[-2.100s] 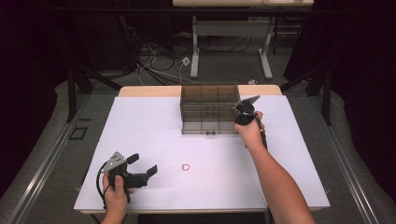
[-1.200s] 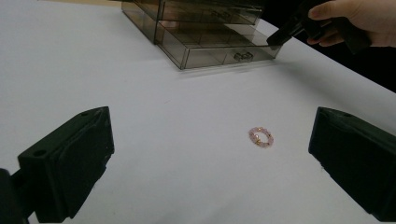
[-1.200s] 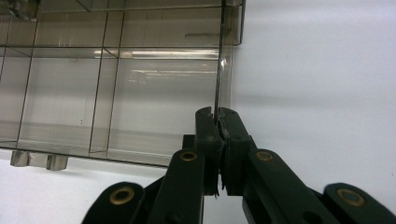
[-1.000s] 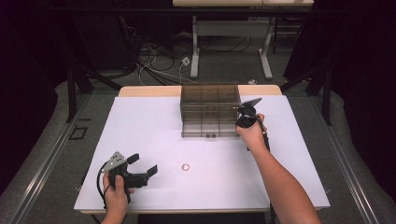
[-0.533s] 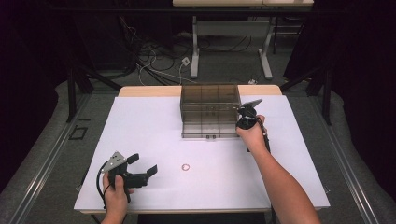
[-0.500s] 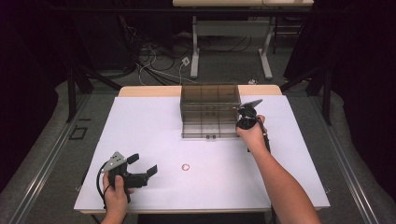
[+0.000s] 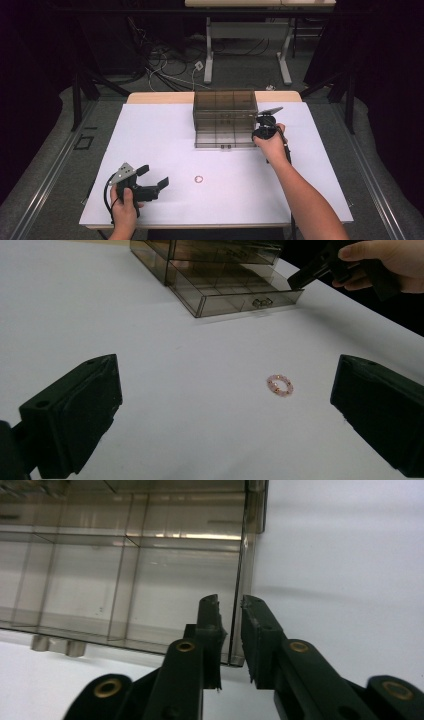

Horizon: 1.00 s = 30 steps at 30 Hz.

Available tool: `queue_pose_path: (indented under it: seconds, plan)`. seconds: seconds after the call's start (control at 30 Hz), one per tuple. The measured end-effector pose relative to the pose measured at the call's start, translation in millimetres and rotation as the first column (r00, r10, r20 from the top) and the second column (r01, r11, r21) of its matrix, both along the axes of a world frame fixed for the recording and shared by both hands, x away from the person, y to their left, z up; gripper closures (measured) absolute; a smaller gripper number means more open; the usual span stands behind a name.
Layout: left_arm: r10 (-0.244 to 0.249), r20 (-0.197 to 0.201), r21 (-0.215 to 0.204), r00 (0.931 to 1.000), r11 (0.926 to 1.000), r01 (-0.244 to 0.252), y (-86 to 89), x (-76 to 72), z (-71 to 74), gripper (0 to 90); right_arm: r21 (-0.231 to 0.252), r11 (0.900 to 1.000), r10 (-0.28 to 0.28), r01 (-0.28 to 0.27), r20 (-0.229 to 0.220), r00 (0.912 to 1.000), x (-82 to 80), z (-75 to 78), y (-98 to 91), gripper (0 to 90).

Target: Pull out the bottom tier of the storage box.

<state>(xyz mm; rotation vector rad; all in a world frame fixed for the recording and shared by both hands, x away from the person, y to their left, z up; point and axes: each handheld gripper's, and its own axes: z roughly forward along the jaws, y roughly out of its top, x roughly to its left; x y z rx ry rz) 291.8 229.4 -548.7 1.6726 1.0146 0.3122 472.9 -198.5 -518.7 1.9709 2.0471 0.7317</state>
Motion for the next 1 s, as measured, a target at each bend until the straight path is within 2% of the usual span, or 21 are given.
queue_pose_path:
  seconds: [0.03,0.1,0.37,0.6,0.83,1.0]
  plan:
    - [0.001,0.0,-0.001,1.0,1.0,-0.001,0.3,0.0,0.0,0.3,0.019,0.9998,0.0,0.0,0.01,0.9999,-0.7,1.3,0.1,77.8]
    - [0.001,0.001,0.0,1.0,1.0,-0.001,0.6,0.1,0.1,0.3,0.023,0.9997,0.004,-0.004,0.022,0.9997,-2.3,3.6,-1.5,76.1]
    - [0.0,-0.002,0.0,1.0,1.0,0.0,0.7,1.6,-0.6,0.3,0.019,0.9988,0.043,-0.045,0.065,0.9969,-8.5,8.7,-3.4,71.8]
    - [-0.004,-0.002,0.002,1.0,1.0,0.004,0.3,2.1,-0.5,0.3,0.005,0.9952,0.096,-0.097,0.102,0.9901,-14.9,13.4,0.5,67.2]
    - [-0.001,-0.002,-0.003,1.0,1.0,0.001,0.5,1.5,-0.1,0.4,-0.023,0.9898,0.142,-0.14,0.151,0.9783,-22.5,17.8,5.2,61.3]
    - [-0.008,0.0,0.004,1.0,1.0,0.008,0.9,2.8,0.6,0.3,-0.074,0.9817,0.187,-0.175,0.207,0.9604,-28.3,20.3,9.5,54.2]
